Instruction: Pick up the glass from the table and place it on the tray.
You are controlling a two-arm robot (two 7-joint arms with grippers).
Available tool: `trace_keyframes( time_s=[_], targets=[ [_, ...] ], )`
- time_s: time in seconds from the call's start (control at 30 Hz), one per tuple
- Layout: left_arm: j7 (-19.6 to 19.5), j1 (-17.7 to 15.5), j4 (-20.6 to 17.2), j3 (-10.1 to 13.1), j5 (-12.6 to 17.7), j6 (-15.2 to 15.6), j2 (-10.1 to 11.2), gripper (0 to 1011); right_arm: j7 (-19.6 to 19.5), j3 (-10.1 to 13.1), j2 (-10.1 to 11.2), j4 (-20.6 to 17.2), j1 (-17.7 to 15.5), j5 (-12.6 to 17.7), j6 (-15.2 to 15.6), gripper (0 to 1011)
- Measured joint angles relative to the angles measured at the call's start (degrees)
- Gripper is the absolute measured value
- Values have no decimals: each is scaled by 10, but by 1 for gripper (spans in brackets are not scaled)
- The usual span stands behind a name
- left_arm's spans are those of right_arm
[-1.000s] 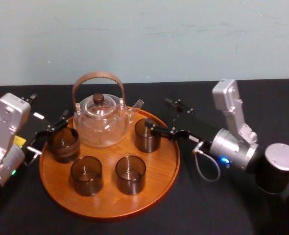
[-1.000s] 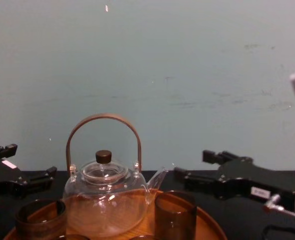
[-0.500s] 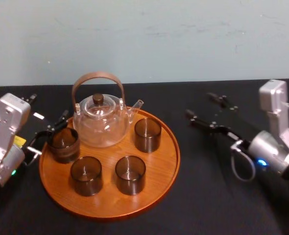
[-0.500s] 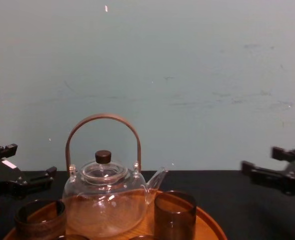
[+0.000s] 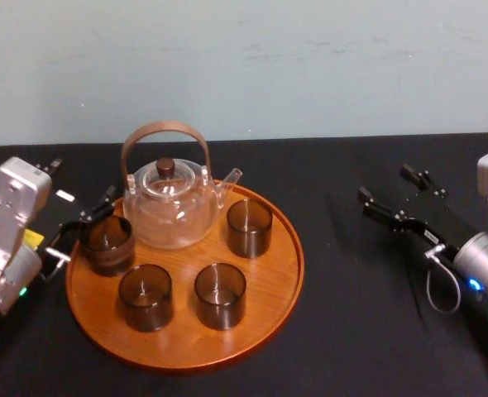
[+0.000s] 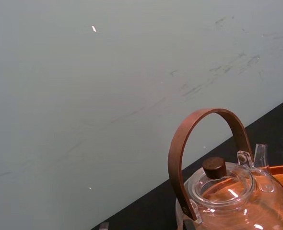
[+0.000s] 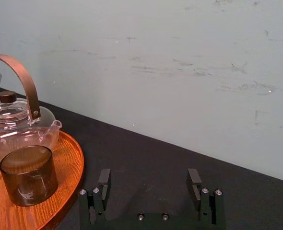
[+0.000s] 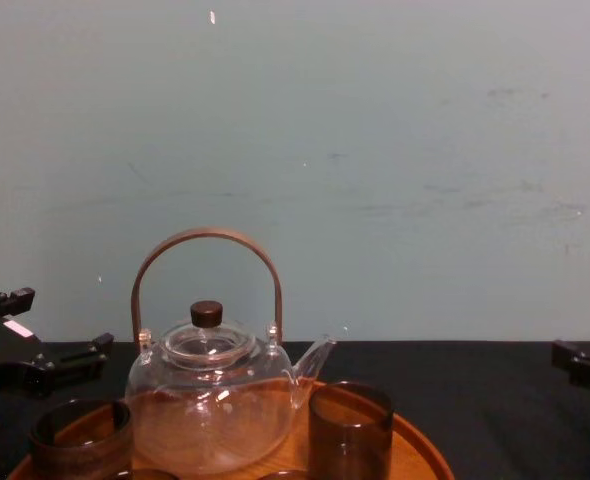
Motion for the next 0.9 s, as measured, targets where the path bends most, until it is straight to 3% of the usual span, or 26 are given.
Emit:
trace_keyframes(
  time_s=[0.9],
  targets=[
    [0, 0, 0, 0, 0, 0, 0, 1002, 1, -3, 2, -2, 1, 1, 0, 1002]
  ],
)
